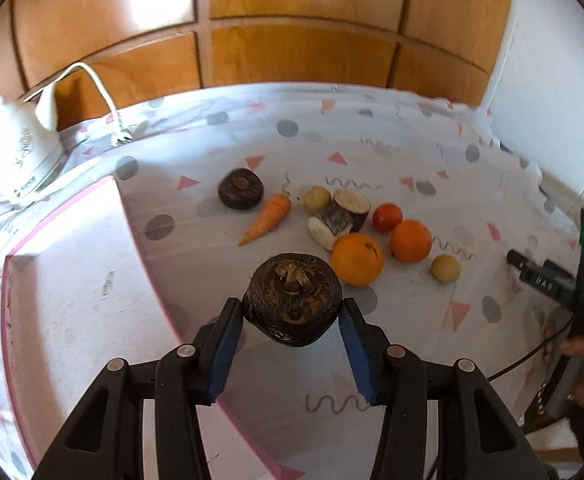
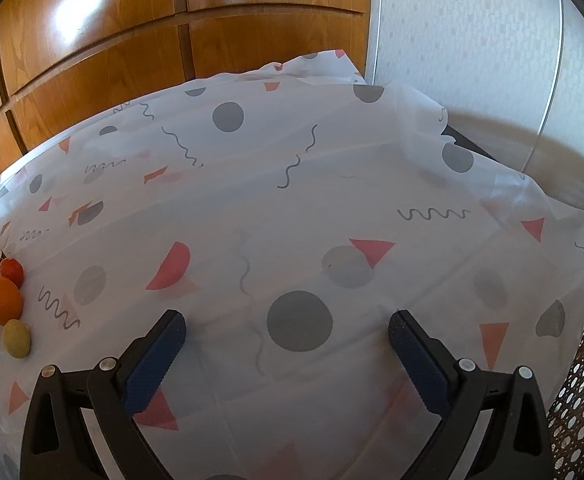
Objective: Organize fruits
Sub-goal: 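Carry the dark round fruit into the pink tray and open the left tool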
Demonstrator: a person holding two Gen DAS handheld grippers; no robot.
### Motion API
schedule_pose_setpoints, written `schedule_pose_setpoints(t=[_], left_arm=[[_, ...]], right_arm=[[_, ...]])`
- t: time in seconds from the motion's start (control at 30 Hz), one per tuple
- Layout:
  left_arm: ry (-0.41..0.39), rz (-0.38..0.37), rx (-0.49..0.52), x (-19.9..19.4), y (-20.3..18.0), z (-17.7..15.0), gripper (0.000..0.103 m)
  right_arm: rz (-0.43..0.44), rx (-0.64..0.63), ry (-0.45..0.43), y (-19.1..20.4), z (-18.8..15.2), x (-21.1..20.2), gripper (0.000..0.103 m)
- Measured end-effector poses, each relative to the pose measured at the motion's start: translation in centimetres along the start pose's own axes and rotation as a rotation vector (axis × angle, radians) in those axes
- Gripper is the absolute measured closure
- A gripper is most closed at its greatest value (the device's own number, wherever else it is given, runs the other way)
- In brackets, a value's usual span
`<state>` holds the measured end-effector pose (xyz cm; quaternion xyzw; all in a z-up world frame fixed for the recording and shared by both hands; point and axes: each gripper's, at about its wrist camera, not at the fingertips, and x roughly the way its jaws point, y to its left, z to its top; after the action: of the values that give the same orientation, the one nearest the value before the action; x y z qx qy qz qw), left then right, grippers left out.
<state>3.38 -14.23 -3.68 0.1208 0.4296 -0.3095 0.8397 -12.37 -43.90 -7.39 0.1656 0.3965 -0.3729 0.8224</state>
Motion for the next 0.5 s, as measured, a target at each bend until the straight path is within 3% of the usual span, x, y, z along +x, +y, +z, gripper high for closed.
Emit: schedule_pose_setpoints(t=[0.5], left_arm=[[-0.091, 0.064, -0.252, -4.8, 7.4, -1.6, 0.053]], right_arm=[[-0.004, -0.003, 0.003, 0.1, 0.1, 0.0, 0.0]])
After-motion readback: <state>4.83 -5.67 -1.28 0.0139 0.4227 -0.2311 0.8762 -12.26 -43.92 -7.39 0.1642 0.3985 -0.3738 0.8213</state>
